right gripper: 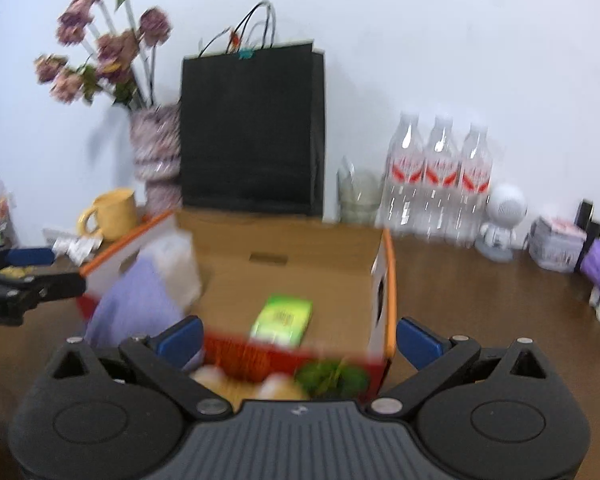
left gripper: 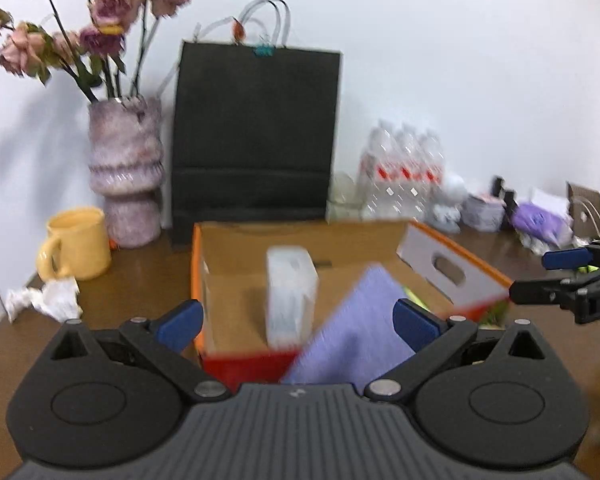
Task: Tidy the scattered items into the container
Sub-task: 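Grasp the purple cloth bag with left tool while right grasps plush sheep, then lower the purple bag and plush sheep into the box and release both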
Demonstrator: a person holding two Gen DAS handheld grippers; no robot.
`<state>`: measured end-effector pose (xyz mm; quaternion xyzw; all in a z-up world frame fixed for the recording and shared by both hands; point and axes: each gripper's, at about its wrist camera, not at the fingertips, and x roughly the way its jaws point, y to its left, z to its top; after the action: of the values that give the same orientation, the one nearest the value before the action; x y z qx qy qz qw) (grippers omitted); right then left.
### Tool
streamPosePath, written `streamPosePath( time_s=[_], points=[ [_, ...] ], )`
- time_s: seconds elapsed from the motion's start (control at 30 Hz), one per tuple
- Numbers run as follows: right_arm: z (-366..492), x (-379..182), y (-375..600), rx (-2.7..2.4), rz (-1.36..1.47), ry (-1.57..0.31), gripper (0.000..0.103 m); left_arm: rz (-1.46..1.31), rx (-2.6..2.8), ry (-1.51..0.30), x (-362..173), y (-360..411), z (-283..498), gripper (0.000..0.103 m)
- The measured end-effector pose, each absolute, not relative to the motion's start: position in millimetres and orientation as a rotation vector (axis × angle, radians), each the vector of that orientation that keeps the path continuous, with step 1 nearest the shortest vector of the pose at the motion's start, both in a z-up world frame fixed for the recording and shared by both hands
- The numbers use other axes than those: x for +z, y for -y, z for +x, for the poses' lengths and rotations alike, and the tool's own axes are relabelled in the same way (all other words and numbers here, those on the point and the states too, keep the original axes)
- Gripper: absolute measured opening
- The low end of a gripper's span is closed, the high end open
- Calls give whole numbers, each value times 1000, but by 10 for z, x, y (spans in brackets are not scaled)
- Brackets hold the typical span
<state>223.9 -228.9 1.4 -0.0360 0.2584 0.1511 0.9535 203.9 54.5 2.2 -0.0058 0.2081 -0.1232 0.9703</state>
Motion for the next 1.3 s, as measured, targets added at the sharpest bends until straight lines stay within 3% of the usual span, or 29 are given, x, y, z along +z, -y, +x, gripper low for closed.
streamPosePath(
  time_s=[0.27, 0.5, 0.67, 0.77, 0.83, 0.93, 1.0, 1.3],
  points=[
    [1874, -315, 2092, 380, -59, -602, 93, 60, -309, -444, -225, -344, 1980, 96],
    [1921, -456, 1958, 381, -45, -687, 76, 32, -295, -507, -391, -400, 2135, 92],
    [1950, -493, 1939, 385, -28, -714, 74, 16, -297, -532, -459, -440, 2217, 85],
    [1970, -515, 1943, 384, -13, -733, 72, 37, -304, -520, -466, -425, 2217, 75],
    [1983, -536, 1929, 384, -7, -747, 66, 54, -309, -527, -481, -411, 2224, 58],
    [1993, -576, 1900, 413, 14, -783, 49, 75, -330, -548, -497, -379, 2221, 31],
    [1965, -585, 1882, 418, 22, -783, 47, 82, -351, -546, -486, -363, 2189, 20],
    [1764, -409, 1911, 407, 41, -661, 46, 105, -370, -442, -305, -308, 1941, 14]
  ],
)
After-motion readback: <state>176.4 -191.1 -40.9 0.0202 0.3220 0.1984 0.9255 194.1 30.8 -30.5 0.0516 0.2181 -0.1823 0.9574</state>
